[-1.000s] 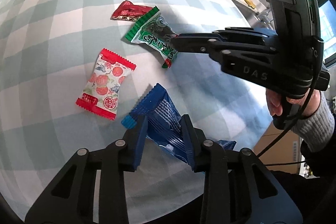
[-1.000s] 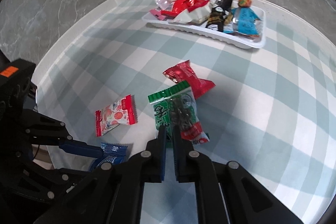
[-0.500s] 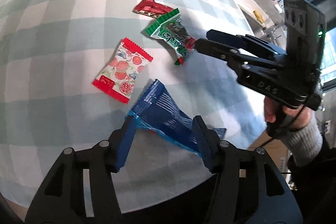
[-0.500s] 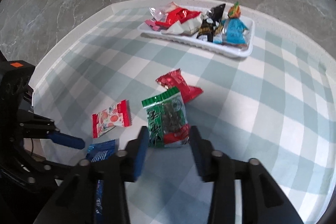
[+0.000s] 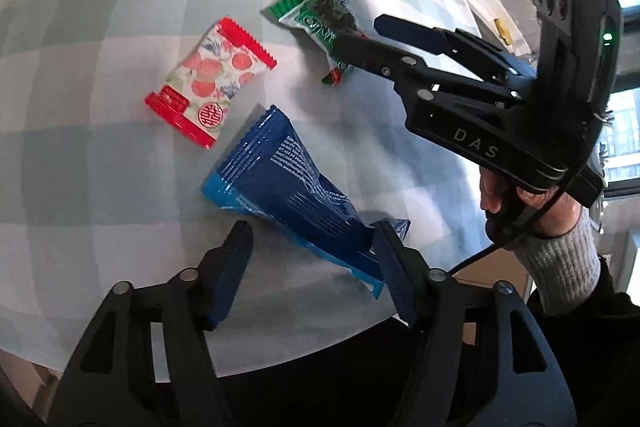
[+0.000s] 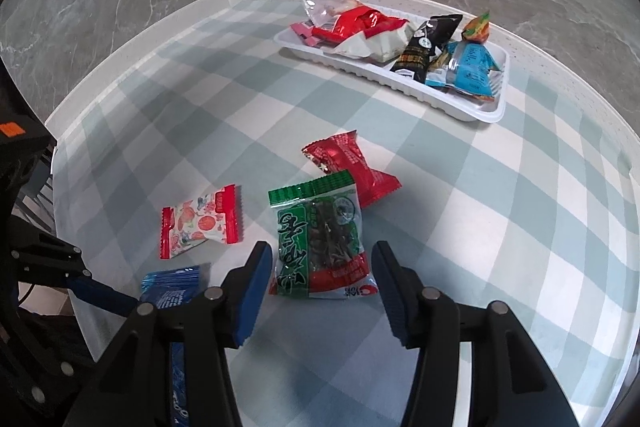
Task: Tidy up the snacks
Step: 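Lift the blue packet with the left tool while the right tool lifts the green packet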
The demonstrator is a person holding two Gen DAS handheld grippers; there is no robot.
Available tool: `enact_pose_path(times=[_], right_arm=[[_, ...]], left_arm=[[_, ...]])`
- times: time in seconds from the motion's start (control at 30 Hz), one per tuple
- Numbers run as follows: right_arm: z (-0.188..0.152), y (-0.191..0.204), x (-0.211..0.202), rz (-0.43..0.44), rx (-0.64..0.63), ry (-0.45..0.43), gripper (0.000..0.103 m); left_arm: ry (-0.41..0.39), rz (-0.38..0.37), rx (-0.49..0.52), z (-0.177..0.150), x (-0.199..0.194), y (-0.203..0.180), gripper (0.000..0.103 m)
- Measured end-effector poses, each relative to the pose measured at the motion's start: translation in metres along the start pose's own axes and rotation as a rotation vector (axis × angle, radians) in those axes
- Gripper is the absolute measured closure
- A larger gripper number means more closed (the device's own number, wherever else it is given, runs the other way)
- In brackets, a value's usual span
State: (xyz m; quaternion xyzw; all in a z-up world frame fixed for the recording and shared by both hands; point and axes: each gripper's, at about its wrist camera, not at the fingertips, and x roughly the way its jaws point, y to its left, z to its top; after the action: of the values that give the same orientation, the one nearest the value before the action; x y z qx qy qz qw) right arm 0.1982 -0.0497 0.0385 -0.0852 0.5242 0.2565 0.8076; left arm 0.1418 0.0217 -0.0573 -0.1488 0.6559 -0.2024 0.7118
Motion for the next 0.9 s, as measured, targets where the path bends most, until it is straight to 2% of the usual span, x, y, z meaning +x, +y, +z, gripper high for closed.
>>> enact_pose_path(times=[0.1, 0.37, 0.7, 0.9], right_arm=[[0.000, 0.001, 0.002, -0.005, -0.020, 0.005, 0.048], [-0.002, 0.000, 0.008, 0.002, -0.048, 0.030, 0.048], [0.000, 0.000, 0.014, 0.003, -0.061, 0.038, 0.048], [0.002, 0.007, 0.019, -0.019, -0.107, 0.052, 0.048]], left_arm=[[-0.002, 0.004, -0.010, 0.002, 0.007, -0.002, 0.039], [-0.018, 0.069, 0.061, 0.008, 0.016, -0.021, 0.038], [-0.027, 0.096, 0.078, 0.009, 0.015, -0.027, 0.037], [-0.023, 0.143, 0.137, 0.014, 0.024, -0.043, 0.029]])
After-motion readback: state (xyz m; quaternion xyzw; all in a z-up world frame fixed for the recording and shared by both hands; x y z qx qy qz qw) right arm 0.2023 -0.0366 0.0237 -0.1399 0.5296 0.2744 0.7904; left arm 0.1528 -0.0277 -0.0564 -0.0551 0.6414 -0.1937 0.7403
